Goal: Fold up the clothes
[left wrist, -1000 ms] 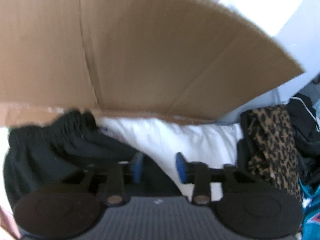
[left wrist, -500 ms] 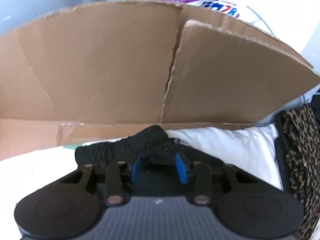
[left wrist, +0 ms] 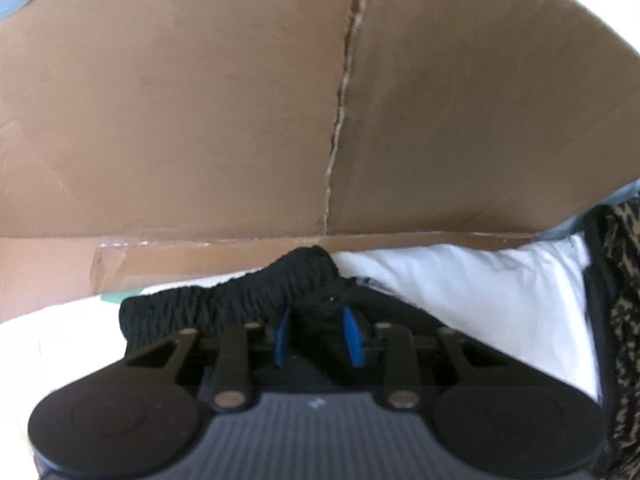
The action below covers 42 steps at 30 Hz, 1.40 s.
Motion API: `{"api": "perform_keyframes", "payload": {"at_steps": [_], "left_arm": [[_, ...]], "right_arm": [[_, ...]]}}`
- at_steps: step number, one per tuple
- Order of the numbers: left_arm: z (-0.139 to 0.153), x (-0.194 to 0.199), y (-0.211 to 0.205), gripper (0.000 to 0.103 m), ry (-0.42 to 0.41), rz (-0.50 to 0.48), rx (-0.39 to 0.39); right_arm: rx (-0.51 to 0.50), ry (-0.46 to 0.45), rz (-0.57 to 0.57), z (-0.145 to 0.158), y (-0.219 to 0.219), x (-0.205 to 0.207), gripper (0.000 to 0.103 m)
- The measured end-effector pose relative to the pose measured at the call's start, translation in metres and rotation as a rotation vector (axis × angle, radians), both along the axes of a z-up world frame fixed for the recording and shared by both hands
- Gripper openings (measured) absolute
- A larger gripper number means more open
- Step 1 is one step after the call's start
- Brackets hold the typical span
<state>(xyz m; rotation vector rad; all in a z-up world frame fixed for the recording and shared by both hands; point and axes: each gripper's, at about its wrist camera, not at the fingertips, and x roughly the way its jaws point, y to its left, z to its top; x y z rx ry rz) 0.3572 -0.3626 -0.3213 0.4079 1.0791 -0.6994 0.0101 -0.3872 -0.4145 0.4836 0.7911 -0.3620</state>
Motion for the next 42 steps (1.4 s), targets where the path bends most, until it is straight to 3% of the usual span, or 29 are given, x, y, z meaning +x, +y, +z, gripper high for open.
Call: {"api": "perform_keyframes", "payload": {"at_steps": [9, 12, 17, 23, 29, 42], "left_arm": [[-0.009, -0.003, -0.014, 0.032, -0.042, -0.078, 0.034], [-0.001, 0.000, -0.008, 0.034, -0.033, -0.099, 0.028], [0.022, 0.005, 0.016, 0.036, -0.039, -0.128, 0.003], [0.049, 0.004, 0.058, 0.036, -0.023, -0.137, -0.023], [0.025, -0.001, 0.067, 0.036, -0.007, -0.153, 0.021], [-0.016, -0.005, 0.068, 0.035, 0.016, -0.154, 0.092]], "right_arm": [[-0.053, 0.026, -0.041, 0.005, 0.004, -0.027, 0.016], [-0.080, 0.062, -0.075, 0.006, 0.001, -0.032, 0.017], [-0.075, 0.035, -0.087, 0.015, 0.004, -0.035, 0.017], [-0.064, -0.015, -0.001, 0.022, 0.018, -0.020, 0.017], [-0.056, 0.031, 0.005, 0.013, 0.025, -0.011, 0.032], [-0.091, 0.088, 0.043, 0.005, 0.017, -0.012, 0.033]]}}
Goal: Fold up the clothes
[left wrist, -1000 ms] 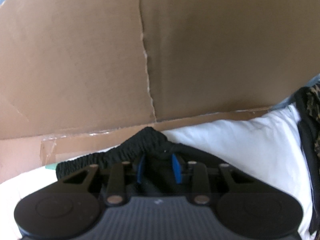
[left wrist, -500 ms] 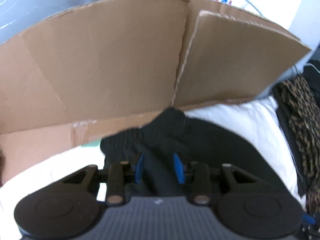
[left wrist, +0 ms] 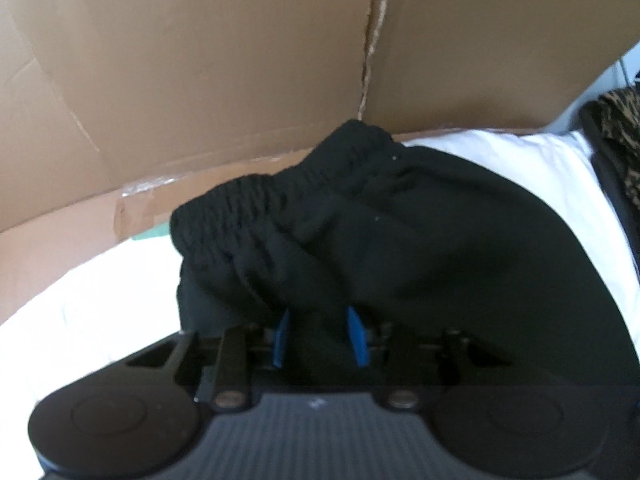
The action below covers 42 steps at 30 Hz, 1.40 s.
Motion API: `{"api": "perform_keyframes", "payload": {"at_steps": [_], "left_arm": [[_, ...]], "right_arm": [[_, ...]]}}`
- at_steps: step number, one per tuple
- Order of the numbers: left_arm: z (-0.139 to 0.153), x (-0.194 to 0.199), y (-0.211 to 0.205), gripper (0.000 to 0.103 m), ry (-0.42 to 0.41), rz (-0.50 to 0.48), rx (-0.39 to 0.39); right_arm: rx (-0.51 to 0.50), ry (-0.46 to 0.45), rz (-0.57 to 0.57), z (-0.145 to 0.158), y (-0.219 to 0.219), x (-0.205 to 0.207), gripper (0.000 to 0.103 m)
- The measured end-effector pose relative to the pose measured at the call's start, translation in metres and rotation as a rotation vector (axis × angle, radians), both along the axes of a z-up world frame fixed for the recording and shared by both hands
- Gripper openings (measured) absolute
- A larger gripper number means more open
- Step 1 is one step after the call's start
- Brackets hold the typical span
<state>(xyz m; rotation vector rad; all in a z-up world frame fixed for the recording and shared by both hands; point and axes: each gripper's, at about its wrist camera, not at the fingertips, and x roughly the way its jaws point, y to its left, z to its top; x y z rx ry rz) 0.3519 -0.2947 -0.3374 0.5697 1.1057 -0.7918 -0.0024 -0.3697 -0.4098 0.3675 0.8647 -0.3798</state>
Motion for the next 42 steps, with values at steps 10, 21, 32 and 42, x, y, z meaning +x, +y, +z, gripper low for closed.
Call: {"api": "perform_keyframes", "payload": {"at_steps": [10, 21, 32, 42], "left_arm": [[0.046, -0.001, 0.044, 0.039, 0.000, -0.012, -0.082], [0.019, -0.003, 0.079, 0.038, 0.019, 0.011, -0.040], [-0.003, -0.010, 0.093, 0.054, 0.011, 0.039, 0.006], [-0.002, -0.061, 0.125, 0.047, 0.059, 0.081, 0.019]], "right_arm": [[0.013, -0.017, -0.020, 0.013, 0.004, -0.007, 0.033], [0.053, -0.028, 0.049, 0.009, 0.013, -0.001, 0.034], [0.046, 0.010, 0.064, 0.003, 0.000, -0.003, 0.038], [0.027, 0.118, 0.090, 0.014, -0.007, -0.018, 0.038]]}}
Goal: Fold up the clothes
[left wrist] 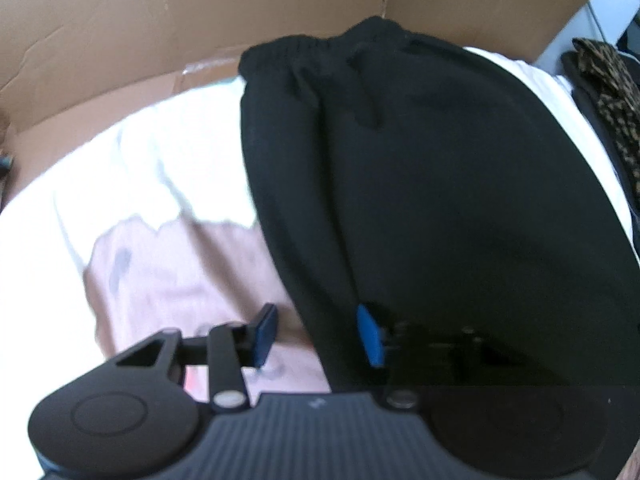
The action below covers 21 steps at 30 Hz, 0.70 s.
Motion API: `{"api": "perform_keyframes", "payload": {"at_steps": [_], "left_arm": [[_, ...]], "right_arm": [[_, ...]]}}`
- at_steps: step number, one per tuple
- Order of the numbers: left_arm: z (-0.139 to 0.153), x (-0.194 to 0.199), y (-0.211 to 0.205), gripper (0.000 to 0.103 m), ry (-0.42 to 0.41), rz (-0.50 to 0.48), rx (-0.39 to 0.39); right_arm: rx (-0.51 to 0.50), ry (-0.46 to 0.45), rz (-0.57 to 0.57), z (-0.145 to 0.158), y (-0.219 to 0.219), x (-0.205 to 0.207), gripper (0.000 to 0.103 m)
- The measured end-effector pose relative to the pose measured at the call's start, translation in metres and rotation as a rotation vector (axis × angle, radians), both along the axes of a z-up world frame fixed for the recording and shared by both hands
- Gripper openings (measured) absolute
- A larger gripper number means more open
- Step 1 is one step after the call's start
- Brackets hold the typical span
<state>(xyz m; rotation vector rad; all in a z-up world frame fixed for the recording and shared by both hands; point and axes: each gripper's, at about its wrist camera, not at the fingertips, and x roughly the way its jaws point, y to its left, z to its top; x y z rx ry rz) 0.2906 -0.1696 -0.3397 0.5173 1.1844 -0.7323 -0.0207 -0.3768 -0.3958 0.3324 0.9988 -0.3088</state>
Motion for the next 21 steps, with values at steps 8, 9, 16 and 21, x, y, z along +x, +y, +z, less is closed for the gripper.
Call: {"api": "perform_keyframes", "payload": {"at_steps": [8, 9, 16, 21], "left_arm": [[0.001, -0.042, 0.005, 0.037, 0.048, -0.071, 0.024], [0.002, -0.045, 0.006, 0.037, 0.058, -0.079, 0.027], [0.031, -0.062, 0.021, 0.037, 0.084, -0.109, 0.041], [0.080, -0.068, 0.038, 0.038, 0.055, -0.097, 0.019]], "right_arm": [[0.035, 0.071, -0.026, 0.009, -0.004, -0.022, 0.038], [0.029, 0.072, -0.030, 0.012, -0.003, -0.024, 0.038], [0.058, 0.024, -0.034, 0.035, 0.002, -0.038, 0.039], [0.099, -0.026, -0.053, 0.055, -0.001, -0.050, 0.044]]}}
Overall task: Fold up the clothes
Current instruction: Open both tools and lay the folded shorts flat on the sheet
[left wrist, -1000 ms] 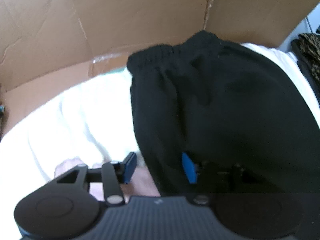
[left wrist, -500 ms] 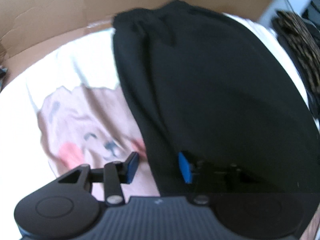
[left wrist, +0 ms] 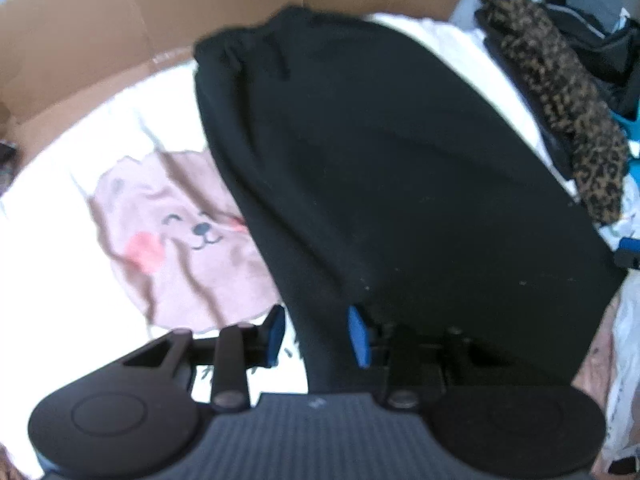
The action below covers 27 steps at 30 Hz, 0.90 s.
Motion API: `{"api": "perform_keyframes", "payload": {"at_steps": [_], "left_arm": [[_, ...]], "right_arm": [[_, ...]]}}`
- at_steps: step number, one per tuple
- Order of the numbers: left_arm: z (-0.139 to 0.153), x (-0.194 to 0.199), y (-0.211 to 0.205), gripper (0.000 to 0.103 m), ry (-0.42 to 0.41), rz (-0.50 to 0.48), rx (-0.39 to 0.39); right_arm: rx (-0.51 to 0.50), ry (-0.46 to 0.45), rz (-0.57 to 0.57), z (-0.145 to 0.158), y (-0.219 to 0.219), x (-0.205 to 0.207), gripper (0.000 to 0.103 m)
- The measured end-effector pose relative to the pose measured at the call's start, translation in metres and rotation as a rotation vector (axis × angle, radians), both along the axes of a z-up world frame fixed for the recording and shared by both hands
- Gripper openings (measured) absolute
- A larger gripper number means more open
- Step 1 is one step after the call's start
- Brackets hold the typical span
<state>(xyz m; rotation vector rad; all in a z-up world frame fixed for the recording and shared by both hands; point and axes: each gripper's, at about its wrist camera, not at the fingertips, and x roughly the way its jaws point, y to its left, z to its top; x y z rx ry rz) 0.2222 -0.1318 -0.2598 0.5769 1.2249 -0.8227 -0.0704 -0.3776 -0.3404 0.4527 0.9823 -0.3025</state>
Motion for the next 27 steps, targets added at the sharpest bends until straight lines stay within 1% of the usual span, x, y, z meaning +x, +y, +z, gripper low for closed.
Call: {"api": "perform_keyframes", "payload": {"at_steps": [2, 4, 5, 7, 9, 12, 14, 17, 19, 21, 23, 27], "left_arm": [[0.022, -0.001, 0.007, 0.039, -0.015, 0.009, -0.013], [0.041, -0.001, 0.012, 0.044, -0.029, 0.024, -0.036], [0.049, 0.000, 0.015, 0.046, -0.033, 0.036, -0.055], [0.055, 0.007, 0.014, 0.046, -0.026, 0.064, -0.100], [0.050, 0.005, 0.016, 0.046, -0.020, 0.083, -0.134], [0.036, 0.002, 0.013, 0.043, -0.004, 0.087, -0.169], [0.024, -0.002, 0.012, 0.043, 0.012, 0.096, -0.194], [0.020, -0.016, 0.007, 0.043, 0.023, 0.075, -0.218], [0.012, -0.020, 0.008, 0.043, 0.027, 0.072, -0.236], [0.005, -0.019, 0.007, 0.043, 0.032, 0.082, -0.247], [-0.004, -0.019, 0.000, 0.041, 0.023, 0.068, -0.251], [-0.020, -0.019, -0.012, 0.032, 0.003, 0.054, -0.267]], "right_arm": [[-0.003, -0.001, 0.023, 0.006, 0.002, -0.001, 0.045], [-0.007, -0.002, 0.045, 0.013, 0.004, -0.002, 0.045], [-0.008, -0.003, 0.057, 0.016, 0.005, -0.003, 0.045], [-0.012, -0.004, 0.080, 0.022, 0.007, -0.004, 0.045], [-0.032, 0.008, 0.112, 0.026, 0.012, -0.005, 0.046], [-0.066, 0.004, 0.165, 0.031, 0.020, -0.006, 0.046], [-0.053, 0.012, 0.161, 0.035, 0.021, -0.006, 0.046], [-0.012, 0.019, 0.144, 0.045, 0.020, -0.004, 0.046], [-0.031, 0.015, 0.166, 0.049, 0.023, 0.002, 0.047], [-0.047, 0.024, 0.181, 0.043, 0.026, 0.008, 0.047], [-0.063, 0.030, 0.202, 0.033, 0.029, 0.016, 0.047], [-0.087, 0.034, 0.229, 0.010, 0.035, 0.031, 0.047]]}}
